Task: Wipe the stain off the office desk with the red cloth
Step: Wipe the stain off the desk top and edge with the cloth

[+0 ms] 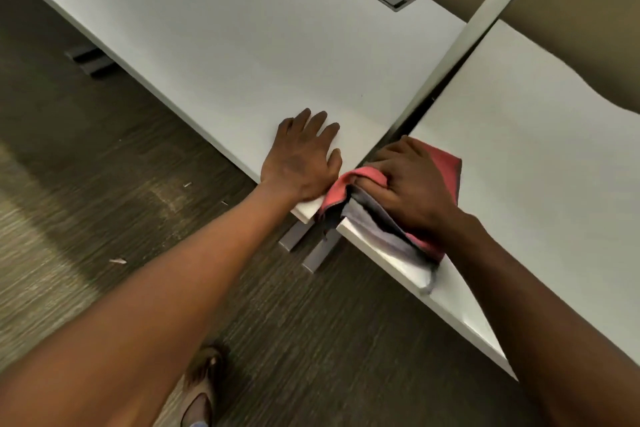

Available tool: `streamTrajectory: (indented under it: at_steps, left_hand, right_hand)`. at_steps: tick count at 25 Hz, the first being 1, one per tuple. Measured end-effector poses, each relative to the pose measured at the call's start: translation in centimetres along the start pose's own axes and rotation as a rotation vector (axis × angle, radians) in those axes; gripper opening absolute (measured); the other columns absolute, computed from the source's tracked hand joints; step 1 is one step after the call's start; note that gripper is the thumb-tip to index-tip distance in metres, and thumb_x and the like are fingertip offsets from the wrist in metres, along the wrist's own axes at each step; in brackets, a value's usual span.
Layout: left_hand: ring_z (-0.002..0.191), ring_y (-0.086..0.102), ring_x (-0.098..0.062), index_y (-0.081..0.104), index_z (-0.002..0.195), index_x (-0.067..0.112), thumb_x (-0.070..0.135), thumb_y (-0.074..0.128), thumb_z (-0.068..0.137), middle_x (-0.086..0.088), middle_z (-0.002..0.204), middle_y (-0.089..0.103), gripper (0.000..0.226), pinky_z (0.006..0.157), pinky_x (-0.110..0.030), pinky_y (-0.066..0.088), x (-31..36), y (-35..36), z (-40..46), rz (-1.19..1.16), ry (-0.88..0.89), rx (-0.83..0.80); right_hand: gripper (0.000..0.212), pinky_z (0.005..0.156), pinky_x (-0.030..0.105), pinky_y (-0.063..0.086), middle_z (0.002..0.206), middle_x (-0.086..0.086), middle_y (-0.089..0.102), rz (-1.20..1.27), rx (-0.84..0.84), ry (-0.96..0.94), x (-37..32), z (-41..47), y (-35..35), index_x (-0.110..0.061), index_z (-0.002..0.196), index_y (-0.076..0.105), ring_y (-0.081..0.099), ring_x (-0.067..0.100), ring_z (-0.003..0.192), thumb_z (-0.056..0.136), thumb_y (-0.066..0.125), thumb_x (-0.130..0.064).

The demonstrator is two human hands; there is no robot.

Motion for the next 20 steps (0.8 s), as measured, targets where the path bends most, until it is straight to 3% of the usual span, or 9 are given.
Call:
streamTrajectory:
  at_steps: [3,5,7,10,13,15,17,20]
  left_hand:
    - [0.150,0.027,-0.031,0.043,0.148,0.020,0.044,0.035,0.096,-0.008,0.160,0.037,0.058,0.119,-0.047,0.023,0.2,-0.1,-0.1,0.006,-0.014,0.022]
    - [0.150,0.027,-0.031,0.043,0.148,0.020,0.045,0.033,0.096,-0.008,0.160,0.037,0.059,0.120,-0.048,0.023,0.3,0.0,-0.2,0.008,-0.019,0.014]
    - [0.150,0.026,-0.031,0.042,0.149,0.021,0.045,0.032,0.096,-0.008,0.161,0.036,0.059,0.120,-0.048,0.023,0.3,0.1,0.0,0.009,-0.019,0.011]
    - [0.153,0.021,-0.031,0.039,0.152,0.021,0.043,0.036,0.100,-0.007,0.164,0.031,0.056,0.121,-0.045,0.018,0.0,0.5,0.4,0.021,-0.017,-0.042]
    - [0.153,0.020,-0.031,0.038,0.153,0.020,0.043,0.037,0.102,-0.008,0.164,0.030,0.056,0.121,-0.044,0.018,-0.1,0.6,0.4,0.041,-0.009,-0.035]
    - [0.152,0.024,-0.031,0.041,0.151,0.019,0.043,0.036,0.099,-0.008,0.162,0.035,0.057,0.121,-0.045,0.021,0.2,0.1,-0.1,0.016,-0.020,0.007]
    - [0.152,0.024,-0.031,0.041,0.151,0.019,0.042,0.034,0.098,-0.008,0.162,0.035,0.058,0.122,-0.046,0.021,0.5,-0.2,-0.4,0.014,-0.027,0.007]
    - [0.153,0.020,-0.031,0.037,0.153,0.019,0.042,0.032,0.099,-0.008,0.164,0.031,0.058,0.123,-0.047,0.018,0.6,-0.1,-0.3,0.019,-0.031,-0.021]
  right_hand:
    - [0.032,0.110,0.041,0.032,0.113,-0.018,0.066,0.057,0.000,-0.190,-4.7,-4.6,1.7,-0.039,0.103,0.070,0.052,0.012,0.114,0.103,0.043,-0.057]
    - [0.036,0.115,0.043,0.029,0.115,-0.014,0.066,0.051,-0.050,-0.345,-5.8,-5.3,2.0,-0.038,0.103,0.071,0.053,0.014,0.117,0.104,0.042,-0.059]
    - [0.041,0.110,0.042,0.034,0.110,-0.009,0.070,0.070,-0.079,-0.379,-4.7,-4.0,1.4,-0.033,0.108,0.073,0.056,0.016,0.108,0.106,0.039,-0.057]
    - [0.043,0.102,0.045,0.040,0.100,0.001,0.074,0.097,-0.045,-0.124,-0.9,-1.0,-0.1,-0.024,0.108,0.075,0.060,0.025,0.100,0.105,0.038,-0.045]
    - [0.053,0.113,0.045,0.034,0.122,-0.001,0.072,0.014,-0.028,0.038,0.1,-1.2,0.3,-0.027,0.123,0.073,0.056,0.026,0.126,0.103,0.030,-0.052]
    - [0.054,0.123,0.046,0.023,0.151,-0.004,0.056,-0.023,-0.049,-0.033,-2.0,-4.7,1.2,-0.037,0.144,0.058,0.035,0.025,0.151,0.105,0.026,-0.057]
    - [0.058,0.128,0.051,0.011,0.172,-0.003,0.025,-0.051,-0.088,-0.168,-4.1,-9.2,2.0,-0.044,0.160,0.033,0.011,0.026,0.162,0.106,0.023,-0.061]
    - [0.059,0.127,0.053,0.007,0.176,-0.005,0.006,-0.059,-0.132,-0.275,-3.3,-12.2,1.8,-0.044,0.164,0.021,0.002,0.028,0.163,0.106,0.028,-0.056]
Point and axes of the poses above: each hand's wrist, its own z-axis towards the middle knuckle, its own y-axis out of the palm, x = y × z, the point moved 6 cm from there along z, towards the middle knuckle
